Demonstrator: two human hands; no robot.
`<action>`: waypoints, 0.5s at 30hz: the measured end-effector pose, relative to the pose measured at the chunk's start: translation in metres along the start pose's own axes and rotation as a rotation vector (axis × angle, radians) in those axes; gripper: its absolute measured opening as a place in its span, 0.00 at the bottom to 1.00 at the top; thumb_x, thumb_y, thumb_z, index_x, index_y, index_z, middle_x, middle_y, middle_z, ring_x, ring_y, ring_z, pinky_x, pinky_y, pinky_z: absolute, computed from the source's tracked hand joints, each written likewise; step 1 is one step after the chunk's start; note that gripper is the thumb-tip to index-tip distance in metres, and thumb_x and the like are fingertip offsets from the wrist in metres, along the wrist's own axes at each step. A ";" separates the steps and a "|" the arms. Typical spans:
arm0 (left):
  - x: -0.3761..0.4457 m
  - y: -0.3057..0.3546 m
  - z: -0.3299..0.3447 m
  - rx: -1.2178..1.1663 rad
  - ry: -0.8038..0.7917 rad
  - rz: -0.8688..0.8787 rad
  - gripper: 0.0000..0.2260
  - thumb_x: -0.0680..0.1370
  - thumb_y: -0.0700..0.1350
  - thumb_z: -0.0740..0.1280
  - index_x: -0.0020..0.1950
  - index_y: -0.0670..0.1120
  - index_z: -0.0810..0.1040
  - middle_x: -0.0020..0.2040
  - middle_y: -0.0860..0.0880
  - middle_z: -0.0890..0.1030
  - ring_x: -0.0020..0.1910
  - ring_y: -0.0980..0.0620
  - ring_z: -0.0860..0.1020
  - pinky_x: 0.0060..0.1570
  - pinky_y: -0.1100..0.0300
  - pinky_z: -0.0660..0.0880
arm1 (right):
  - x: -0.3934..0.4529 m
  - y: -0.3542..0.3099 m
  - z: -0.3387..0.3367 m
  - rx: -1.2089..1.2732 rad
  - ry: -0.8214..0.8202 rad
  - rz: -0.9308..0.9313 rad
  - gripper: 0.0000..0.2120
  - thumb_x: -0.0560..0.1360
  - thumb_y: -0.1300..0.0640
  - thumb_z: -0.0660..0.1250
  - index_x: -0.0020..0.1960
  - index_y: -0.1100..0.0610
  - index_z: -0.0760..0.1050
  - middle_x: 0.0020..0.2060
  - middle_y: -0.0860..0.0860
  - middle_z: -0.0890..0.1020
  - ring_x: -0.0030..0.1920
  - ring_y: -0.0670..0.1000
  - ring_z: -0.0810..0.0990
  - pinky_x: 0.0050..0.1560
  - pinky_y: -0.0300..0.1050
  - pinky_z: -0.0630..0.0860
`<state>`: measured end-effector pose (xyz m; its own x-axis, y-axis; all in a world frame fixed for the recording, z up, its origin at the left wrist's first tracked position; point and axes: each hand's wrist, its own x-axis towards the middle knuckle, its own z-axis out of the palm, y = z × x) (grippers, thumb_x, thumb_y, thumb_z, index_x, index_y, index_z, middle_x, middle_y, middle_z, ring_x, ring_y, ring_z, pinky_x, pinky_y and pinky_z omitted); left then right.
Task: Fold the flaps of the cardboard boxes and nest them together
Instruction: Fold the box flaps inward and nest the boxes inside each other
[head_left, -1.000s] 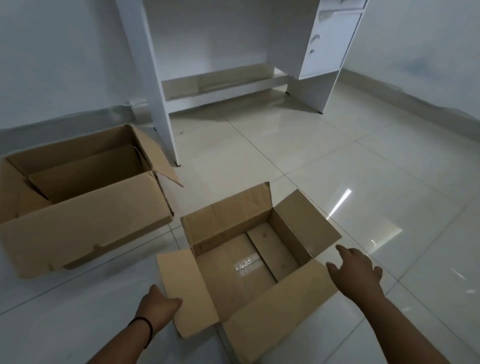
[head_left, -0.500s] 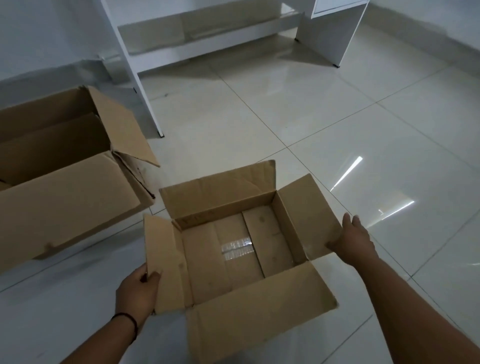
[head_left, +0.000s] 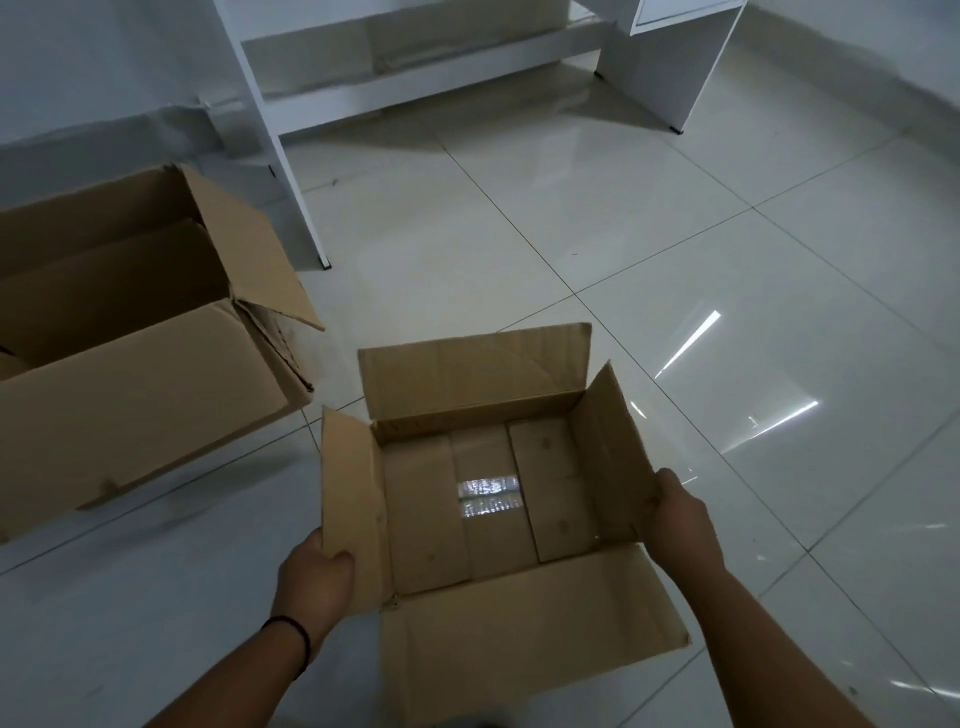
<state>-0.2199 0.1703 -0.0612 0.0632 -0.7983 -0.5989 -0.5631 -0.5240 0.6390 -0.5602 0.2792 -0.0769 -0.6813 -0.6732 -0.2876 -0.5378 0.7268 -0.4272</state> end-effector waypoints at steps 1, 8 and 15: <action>-0.006 0.004 -0.001 -0.014 -0.009 0.023 0.10 0.77 0.37 0.59 0.46 0.49 0.77 0.42 0.48 0.80 0.40 0.49 0.77 0.35 0.61 0.72 | -0.007 -0.003 -0.004 -0.011 0.022 -0.006 0.04 0.75 0.67 0.57 0.46 0.61 0.68 0.29 0.52 0.71 0.27 0.50 0.70 0.27 0.38 0.63; -0.044 0.022 -0.027 -0.064 -0.018 0.142 0.08 0.77 0.39 0.60 0.47 0.47 0.78 0.42 0.47 0.81 0.39 0.49 0.78 0.34 0.62 0.71 | -0.053 -0.027 -0.062 -0.001 0.172 -0.043 0.14 0.75 0.68 0.59 0.59 0.63 0.68 0.34 0.55 0.75 0.29 0.50 0.72 0.28 0.36 0.62; -0.099 0.031 -0.082 -0.097 0.012 0.330 0.06 0.77 0.44 0.62 0.43 0.52 0.77 0.43 0.48 0.82 0.42 0.48 0.80 0.43 0.56 0.77 | -0.114 -0.062 -0.125 -0.022 0.295 -0.135 0.17 0.75 0.66 0.59 0.63 0.62 0.66 0.37 0.58 0.77 0.32 0.54 0.75 0.33 0.43 0.69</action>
<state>-0.1763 0.2084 0.0576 -0.0994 -0.9327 -0.3468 -0.4740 -0.2621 0.8406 -0.5115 0.3282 0.0898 -0.7158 -0.6975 0.0330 -0.6417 0.6383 -0.4252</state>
